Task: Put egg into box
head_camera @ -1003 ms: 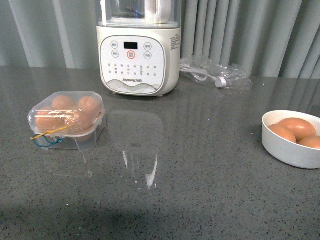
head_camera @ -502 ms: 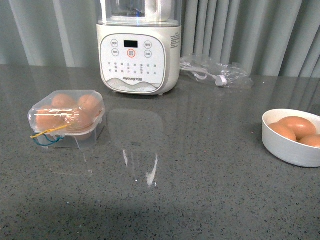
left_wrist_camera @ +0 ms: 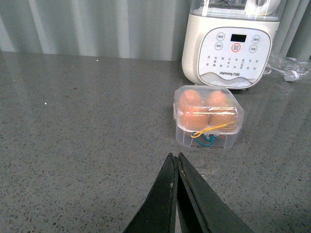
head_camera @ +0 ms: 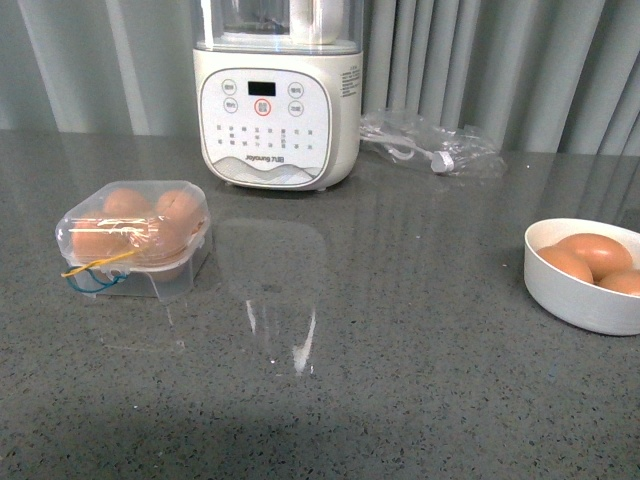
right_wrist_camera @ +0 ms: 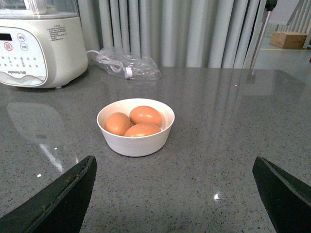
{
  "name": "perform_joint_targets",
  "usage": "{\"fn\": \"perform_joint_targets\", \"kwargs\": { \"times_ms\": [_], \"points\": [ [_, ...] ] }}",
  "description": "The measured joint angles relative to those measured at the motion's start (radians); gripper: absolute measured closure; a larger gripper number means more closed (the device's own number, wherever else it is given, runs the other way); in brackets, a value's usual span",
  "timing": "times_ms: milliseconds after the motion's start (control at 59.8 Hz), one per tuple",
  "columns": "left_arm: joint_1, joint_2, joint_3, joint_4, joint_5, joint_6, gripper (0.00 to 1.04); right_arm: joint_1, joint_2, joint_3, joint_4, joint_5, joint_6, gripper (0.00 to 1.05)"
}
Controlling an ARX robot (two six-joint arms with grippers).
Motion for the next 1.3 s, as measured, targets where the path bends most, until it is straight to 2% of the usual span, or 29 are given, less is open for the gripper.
{"fn": "perform_joint_targets", "kwargs": {
  "times_ms": [401, 535, 819, 1037, 1271, 1304],
  "points": [
    [0.000, -0.099, 0.000, -0.098, 0.000, 0.000, 1.01, 0.000, 0.000, 0.000, 0.000, 0.000, 0.000, 0.07],
    [0.000, -0.246, 0.000, -0.269, 0.000, 0.000, 1.01, 0.000, 0.000, 0.000, 0.000, 0.000, 0.000, 0.07],
    [0.000, -0.270, 0.000, -0.277, 0.000, -0.001, 1.01, 0.000, 0.000, 0.000, 0.000, 0.000, 0.000, 0.07],
    [0.000, -0.270, 0.000, -0.277, 0.000, -0.001, 0.46, 0.000, 0.000, 0.000, 0.000, 0.000, 0.000, 0.07],
    [0.000, -0.270, 0.000, -0.277, 0.000, -0.001, 0.07, 0.000, 0.000, 0.000, 0.000, 0.000, 0.000, 0.07],
    [0.000, -0.270, 0.000, -0.277, 0.000, 0.000, 0.05, 0.000, 0.000, 0.000, 0.000, 0.000, 0.000, 0.07]
  ]
}}
